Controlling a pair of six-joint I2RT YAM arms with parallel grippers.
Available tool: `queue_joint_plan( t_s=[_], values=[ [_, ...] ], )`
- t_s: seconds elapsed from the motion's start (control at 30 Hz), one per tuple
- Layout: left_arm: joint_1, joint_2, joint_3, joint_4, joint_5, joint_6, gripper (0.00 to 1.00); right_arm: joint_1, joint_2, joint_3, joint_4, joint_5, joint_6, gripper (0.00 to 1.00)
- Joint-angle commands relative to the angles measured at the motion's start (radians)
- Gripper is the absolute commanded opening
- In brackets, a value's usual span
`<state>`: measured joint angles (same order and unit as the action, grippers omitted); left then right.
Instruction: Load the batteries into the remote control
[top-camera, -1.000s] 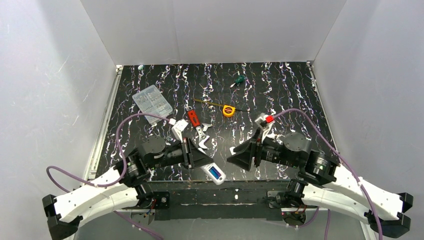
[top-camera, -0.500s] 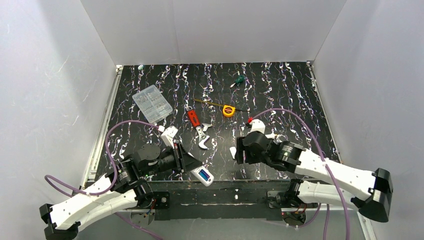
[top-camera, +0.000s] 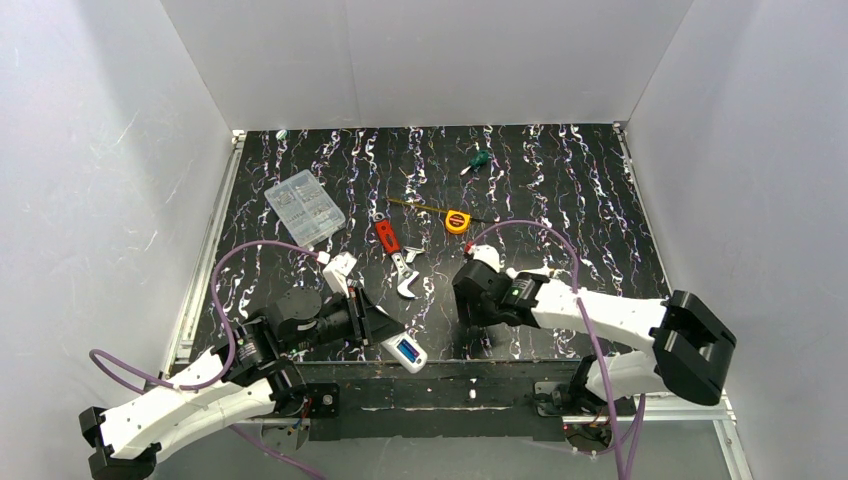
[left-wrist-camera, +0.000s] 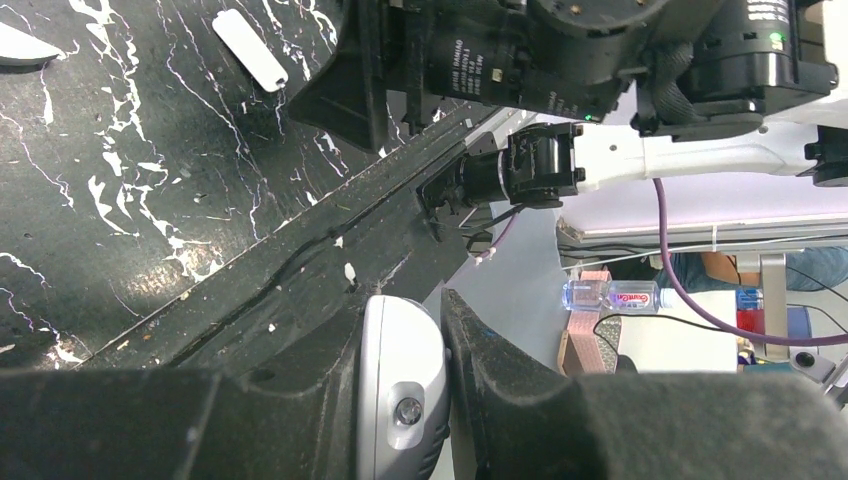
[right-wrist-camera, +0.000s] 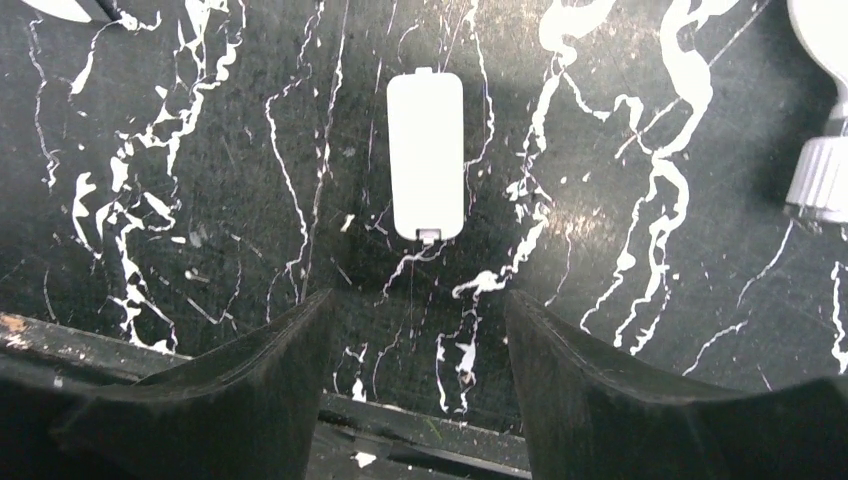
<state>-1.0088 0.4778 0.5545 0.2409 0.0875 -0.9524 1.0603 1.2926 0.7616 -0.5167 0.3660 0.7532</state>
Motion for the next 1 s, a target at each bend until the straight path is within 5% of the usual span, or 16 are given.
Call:
queue_joint_plan(
  t_s=[0.0,0.3,0.97],
  values=[
    [0.003,-0.009,0.038,0.038,-0.006,0.006,0.0,-0.048,0.035,0.005,0.1,-0.049,-0.066,0.68],
    [0.002,-0.007,0.042,0.038,-0.005,0.007,0.0,-0.092,0.117,0.005,0.175,-0.143,-0.136,0.55],
    [0.003,-0.022,0.042,0.028,-0.009,0.008,0.0,-0.093,0.236,0.046,0.13,-0.096,-0.144,0.5]
  ],
)
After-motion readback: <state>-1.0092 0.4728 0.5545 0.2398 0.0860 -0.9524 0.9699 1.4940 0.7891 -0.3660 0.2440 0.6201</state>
